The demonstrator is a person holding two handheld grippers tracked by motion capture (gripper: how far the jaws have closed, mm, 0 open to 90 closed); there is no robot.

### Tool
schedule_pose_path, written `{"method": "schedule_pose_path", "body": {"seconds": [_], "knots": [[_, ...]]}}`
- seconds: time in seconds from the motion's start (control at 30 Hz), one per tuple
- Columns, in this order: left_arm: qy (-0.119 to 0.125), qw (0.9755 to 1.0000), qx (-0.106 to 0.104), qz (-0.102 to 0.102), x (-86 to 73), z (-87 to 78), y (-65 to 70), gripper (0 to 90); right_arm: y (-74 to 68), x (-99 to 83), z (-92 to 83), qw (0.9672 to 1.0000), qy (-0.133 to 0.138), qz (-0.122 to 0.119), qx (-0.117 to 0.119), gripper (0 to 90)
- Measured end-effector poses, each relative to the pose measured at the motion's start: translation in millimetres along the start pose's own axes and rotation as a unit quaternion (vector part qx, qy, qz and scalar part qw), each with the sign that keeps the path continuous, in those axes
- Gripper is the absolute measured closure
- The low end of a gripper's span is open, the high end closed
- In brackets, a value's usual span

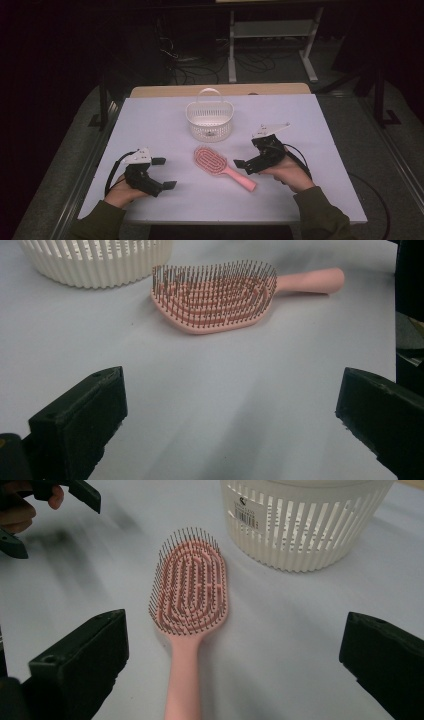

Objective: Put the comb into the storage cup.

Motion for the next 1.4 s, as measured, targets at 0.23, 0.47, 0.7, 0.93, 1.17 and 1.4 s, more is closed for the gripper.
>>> {"method": "schedule_pose_path", "body": {"seconds": [0.23,0.47,0.7,0.93,1.17,1.4], "knots": [[0.000,1.0000,0.000,0.001,-0.1,0.0,-0.3,0.0,-0.8,1.7,3.2,1.0000,-0.004,0.001,0.002,0.0],[0.001,1.0000,0.000,0.001,0.2,-0.2,0.2,0.0,-2.4,6.9,5.5,1.0000,-0.003,-0.002,0.004,0.0],[0.003,1.0000,0.000,0.000,0.6,-0.5,0.2,0.0,-4.0,11.4,9.3,1.0000,-0.003,-0.004,0.006,0.0],[0.003,1.0000,0.000,0.002,0.9,-0.5,0.0,0.0,-7.5,15.9,14.4,0.9999,-0.003,-0.003,0.011,0.0],[0.005,1.0000,0.000,0.002,1.5,-0.9,-0.1,0.0,-12.6,20.6,22.0,0.9998,-0.005,-0.005,0.018,0.0],[0.005,1.0000,0.000,0.001,1.6,-0.9,0.0,0.0,-16.0,26.4,28.2,0.9997,-0.005,-0.009,0.022,0.0]]}}
Point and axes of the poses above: each handheld gripper's, and its own axes: z roughly forward along the jaws, x roughly out of its top, y roughly to its right, the point moved 10 cm from there along z, roughly forward along the jaws, and after that the axes turned 4 degrees about x, right-handed, at the moved point
